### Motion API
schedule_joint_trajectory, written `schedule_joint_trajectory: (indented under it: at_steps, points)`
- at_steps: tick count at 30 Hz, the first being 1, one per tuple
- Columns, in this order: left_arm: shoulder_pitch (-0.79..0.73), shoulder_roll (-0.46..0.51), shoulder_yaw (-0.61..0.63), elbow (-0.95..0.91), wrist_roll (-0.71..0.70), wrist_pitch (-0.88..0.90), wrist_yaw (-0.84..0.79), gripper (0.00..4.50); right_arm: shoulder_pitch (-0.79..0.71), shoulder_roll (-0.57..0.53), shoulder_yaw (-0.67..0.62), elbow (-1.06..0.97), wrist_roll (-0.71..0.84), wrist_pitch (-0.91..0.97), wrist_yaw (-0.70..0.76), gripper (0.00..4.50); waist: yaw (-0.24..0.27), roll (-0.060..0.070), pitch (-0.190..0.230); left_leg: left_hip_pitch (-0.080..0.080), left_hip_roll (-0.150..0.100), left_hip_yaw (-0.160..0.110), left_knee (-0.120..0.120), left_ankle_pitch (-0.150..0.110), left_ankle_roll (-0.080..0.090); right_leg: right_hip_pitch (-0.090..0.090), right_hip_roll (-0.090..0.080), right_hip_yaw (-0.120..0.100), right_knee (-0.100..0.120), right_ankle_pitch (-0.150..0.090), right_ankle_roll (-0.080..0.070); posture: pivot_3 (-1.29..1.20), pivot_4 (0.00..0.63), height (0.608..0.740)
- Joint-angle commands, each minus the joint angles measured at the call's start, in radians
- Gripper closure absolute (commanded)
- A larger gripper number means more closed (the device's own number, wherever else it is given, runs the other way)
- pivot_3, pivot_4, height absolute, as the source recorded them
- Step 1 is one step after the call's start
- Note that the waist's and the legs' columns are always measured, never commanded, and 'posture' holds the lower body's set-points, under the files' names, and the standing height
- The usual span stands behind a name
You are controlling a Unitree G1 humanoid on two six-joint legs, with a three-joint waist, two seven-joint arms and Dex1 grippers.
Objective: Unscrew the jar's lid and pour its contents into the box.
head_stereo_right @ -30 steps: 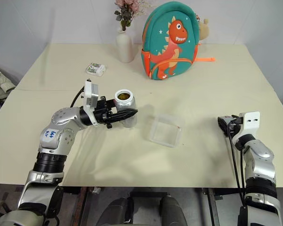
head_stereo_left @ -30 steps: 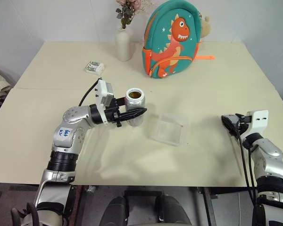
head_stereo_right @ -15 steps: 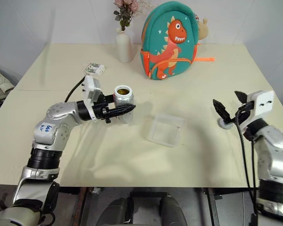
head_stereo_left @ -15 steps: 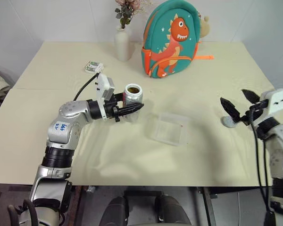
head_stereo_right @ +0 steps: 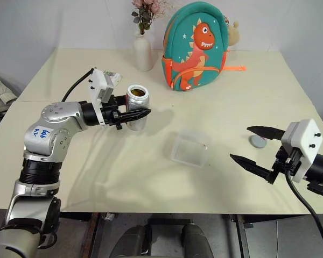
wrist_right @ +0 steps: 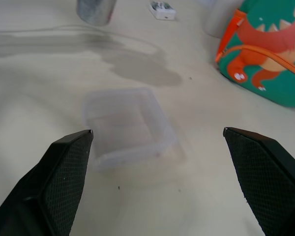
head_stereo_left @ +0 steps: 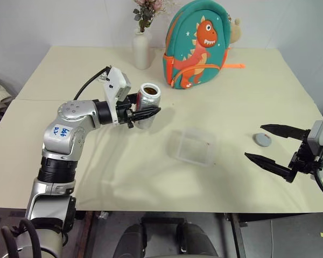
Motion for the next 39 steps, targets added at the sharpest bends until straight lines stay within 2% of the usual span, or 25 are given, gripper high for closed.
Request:
schedule_joint_trajectory:
  at_steps: [1, 5, 11, 13, 18, 20, 23, 26, 32, 35, 39]
  points:
    - [-0.031, -0.015, -0.072, 0.001, 0.084, -0.105, -0.002, 2.42, -0.031, 0.04, 0.041, -0.032, -0.01, -0.014, -0.054, 0.03, 0.002, 0.0, 0.0, 0.0, 0.0, 0.0, 0.0, 0.0, 0.0, 0.0, 0.0, 0.0, 0.0, 0.0, 0.0, 0.0, 0.15, 0.74]
    - [-0.086, -0.055, -0.152, 0.125, 0.251, -0.303, 0.063, 2.42, -0.082, 0.085, 0.114, -0.027, -0.029, -0.017, -0.103, 0.03, 0.004, 0.0, 0.0, -0.001, -0.001, 0.001, 0.0, 0.0, 0.001, 0.0, 0.001, 0.0, 0.0, 0.0, 0.001, 0.0, 0.15, 0.74]
    - [-0.183, -0.075, -0.213, 0.237, 0.425, -0.565, 0.133, 2.42, -0.095, 0.142, 0.146, -0.003, -0.047, -0.019, -0.146, 0.03, 0.004, 0.0, 0.0, -0.001, -0.001, 0.001, -0.001, 0.0, 0.001, -0.002, 0.001, 0.001, -0.001, 0.001, 0.001, 0.0, 0.15, 0.74]
    - [-0.21, -0.062, -0.247, 0.248, 0.504, -0.701, 0.153, 2.42, -0.089, 0.156, 0.148, 0.009, -0.056, -0.024, -0.154, 0.03, 0.006, -0.001, 0.0, -0.002, -0.001, 0.001, -0.001, 0.0, 0.001, -0.002, 0.001, 0.0, -0.001, 0.001, 0.001, 0.0, 0.15, 0.74]
    - [-0.292, -0.031, -0.419, 0.343, 0.895, -0.996, 0.371, 2.42, -0.09, 0.201, 0.15, 0.05, -0.08, -0.04, -0.187, 0.03, 0.006, -0.001, 0.0, -0.002, -0.002, 0.004, -0.001, 0.0, 0.003, -0.001, 0.002, 0.002, -0.004, 0.002, 0.003, 0.0, 0.15, 0.74]
    - [-0.321, -0.036, -0.465, 0.388, 0.992, -1.046, 0.432, 2.42, -0.09, 0.217, 0.154, 0.055, -0.089, -0.045, -0.2, 0.03, 0.004, -0.001, 0.0, -0.001, -0.003, 0.006, -0.001, -0.001, 0.005, -0.001, 0.002, 0.003, -0.005, 0.003, 0.005, 0.0, 0.15, 0.74]
    - [-0.393, -0.031, -0.574, 0.429, 1.265, -1.068, 0.626, 2.42, -0.082, 0.25, 0.156, 0.048, -0.093, -0.049, -0.228, 0.03, 0.004, -0.001, 0.001, -0.002, -0.003, 0.008, 0.0, -0.001, 0.006, -0.001, 0.002, 0.003, -0.005, 0.003, 0.006, 0.0, 0.15, 0.74]
    - [-0.436, -0.051, -0.637, 0.457, 1.4, -1.076, 0.753, 2.42, -0.078, 0.274, 0.156, 0.037, -0.096, -0.047, -0.247, 0.03, 0.005, -0.001, 0.001, -0.002, -0.003, 0.009, -0.001, -0.002, 0.007, -0.002, 0.002, 0.003, -0.006, 0.003, 0.006, 0.0, 0.15, 0.74]
    - [-0.47, -0.1, -0.803, 0.476, 1.641, -1.079, 0.88, 2.42, -0.079, 0.322, 0.156, 0.035, -0.094, -0.053, -0.289, 0.03, 0.008, -0.001, 0.001, -0.002, -0.003, 0.011, -0.001, -0.003, 0.009, -0.002, 0.002, 0.003, -0.007, 0.003, 0.007, 0.0, 0.15, 0.74]
    - [-0.464, -0.108, -0.859, 0.489, 1.709, -1.068, 0.901, 2.42, -0.089, 0.336, 0.161, 0.04, -0.096, -0.059, -0.302, 0.03, 0.002, -0.001, 0.001, -0.002, -0.003, 0.014, -0.001, -0.003, 0.009, -0.003, 0.002, 0.003, -0.005, 0.003, 0.007, 0.0, 0.15, 0.74]
    - [-0.475, -0.148, -0.862, 0.567, 1.739, -0.987, 0.907, 2.42, -0.089, 0.352, 0.164, 0.03, -0.091, -0.064, -0.317, 0.03, 0.004, -0.001, 0.001, -0.001, -0.003, 0.015, 0.0, -0.003, 0.009, -0.003, 0.002, 0.003, -0.002, 0.003, 0.007, 0.0, 0.15, 0.74]
